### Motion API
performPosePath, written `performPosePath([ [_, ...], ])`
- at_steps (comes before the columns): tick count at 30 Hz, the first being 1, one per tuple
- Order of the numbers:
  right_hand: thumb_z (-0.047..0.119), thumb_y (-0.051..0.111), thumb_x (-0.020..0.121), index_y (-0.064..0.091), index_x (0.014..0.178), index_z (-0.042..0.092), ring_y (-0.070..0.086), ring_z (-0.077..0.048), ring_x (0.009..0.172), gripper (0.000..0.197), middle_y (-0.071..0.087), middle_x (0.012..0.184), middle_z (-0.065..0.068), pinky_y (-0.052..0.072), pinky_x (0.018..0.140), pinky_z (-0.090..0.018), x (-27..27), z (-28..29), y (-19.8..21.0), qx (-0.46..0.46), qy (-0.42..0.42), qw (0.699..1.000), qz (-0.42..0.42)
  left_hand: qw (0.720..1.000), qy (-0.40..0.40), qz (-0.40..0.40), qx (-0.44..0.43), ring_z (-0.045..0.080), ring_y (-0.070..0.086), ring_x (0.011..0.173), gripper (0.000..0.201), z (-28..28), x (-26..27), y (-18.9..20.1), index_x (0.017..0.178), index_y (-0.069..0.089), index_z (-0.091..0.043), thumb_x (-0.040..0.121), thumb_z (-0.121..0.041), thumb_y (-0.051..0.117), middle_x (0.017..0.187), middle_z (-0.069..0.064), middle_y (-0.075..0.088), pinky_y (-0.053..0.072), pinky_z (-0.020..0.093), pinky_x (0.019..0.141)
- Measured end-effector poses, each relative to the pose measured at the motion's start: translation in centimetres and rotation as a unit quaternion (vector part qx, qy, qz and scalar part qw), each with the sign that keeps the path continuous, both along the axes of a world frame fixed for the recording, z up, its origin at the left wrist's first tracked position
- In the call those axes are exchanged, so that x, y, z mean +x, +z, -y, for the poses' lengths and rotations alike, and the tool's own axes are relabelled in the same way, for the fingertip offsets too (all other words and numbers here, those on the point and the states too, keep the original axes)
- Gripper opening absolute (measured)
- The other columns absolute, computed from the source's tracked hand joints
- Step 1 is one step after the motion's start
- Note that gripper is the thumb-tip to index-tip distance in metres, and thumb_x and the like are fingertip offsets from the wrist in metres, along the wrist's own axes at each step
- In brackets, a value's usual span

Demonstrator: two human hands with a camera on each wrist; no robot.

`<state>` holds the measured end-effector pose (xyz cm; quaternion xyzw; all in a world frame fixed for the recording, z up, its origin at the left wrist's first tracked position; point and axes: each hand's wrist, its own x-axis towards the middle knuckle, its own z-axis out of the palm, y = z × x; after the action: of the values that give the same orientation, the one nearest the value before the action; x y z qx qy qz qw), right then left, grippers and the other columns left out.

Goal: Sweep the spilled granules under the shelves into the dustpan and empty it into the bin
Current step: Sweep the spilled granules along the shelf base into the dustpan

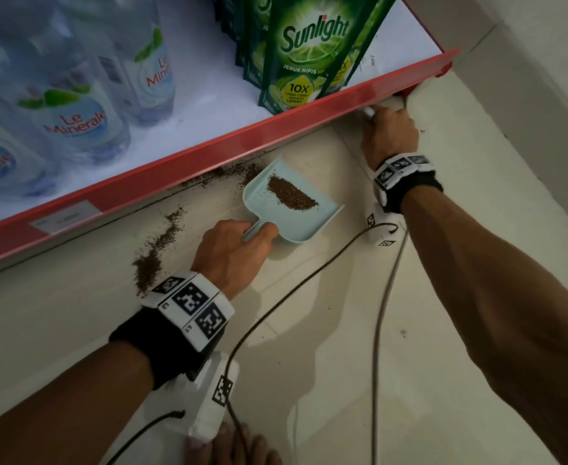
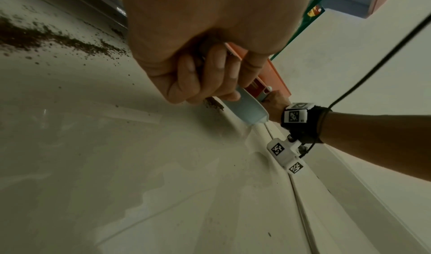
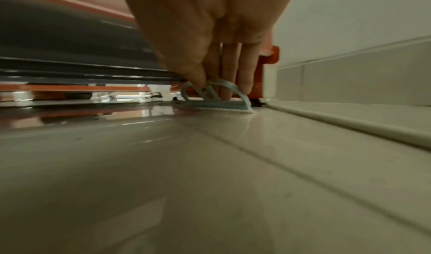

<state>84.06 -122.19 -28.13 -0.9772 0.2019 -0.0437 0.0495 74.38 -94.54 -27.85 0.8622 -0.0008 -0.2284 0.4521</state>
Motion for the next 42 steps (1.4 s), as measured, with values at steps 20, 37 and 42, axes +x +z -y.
performPosePath([
  [20, 0.016, 0.046, 0.095, 0.065, 0.125, 0.024, 0.064, -0.039, 0.080, 0.036, 0.071, 0.091, -0.018, 0.044, 0.066, -0.034, -3.2, -8.4, -0.2, 0.039, 0.145, 0.989, -0.002, 0.995, 0.065, -0.060, -0.050, 0.017, 0.046, 0.052, 0.036, -4.0, -2.8, -0.3, 0.051, 0.065, -0.029, 0.078, -0.049, 0.050, 0.036, -0.014, 0.048, 0.036, 0.030, 0.058],
  [37, 0.021, 0.044, 0.099, 0.068, 0.114, 0.017, 0.060, -0.043, 0.077, 0.029, 0.068, 0.090, -0.025, 0.039, 0.061, -0.038, -6.4, -6.5, 1.1, -0.004, 0.053, 0.999, 0.005, 0.984, 0.143, -0.066, -0.084, 0.001, 0.041, 0.036, 0.039, -7.6, -4.9, -0.9, 0.051, 0.065, -0.031, 0.088, -0.040, 0.059, 0.037, -0.013, 0.047, 0.032, 0.026, 0.053],
  [42, 0.018, 0.044, 0.099, 0.066, 0.106, 0.018, 0.044, -0.024, 0.045, 0.023, 0.057, 0.060, -0.004, 0.039, 0.050, -0.028, -9.6, -13.7, 0.3, 0.081, 0.189, 0.979, 0.003, 0.981, 0.159, -0.069, -0.086, 0.004, 0.041, 0.038, 0.039, -7.8, -5.7, -1.0, 0.051, 0.064, -0.023, 0.087, -0.040, 0.061, 0.039, -0.010, 0.048, 0.035, 0.027, 0.055],
])
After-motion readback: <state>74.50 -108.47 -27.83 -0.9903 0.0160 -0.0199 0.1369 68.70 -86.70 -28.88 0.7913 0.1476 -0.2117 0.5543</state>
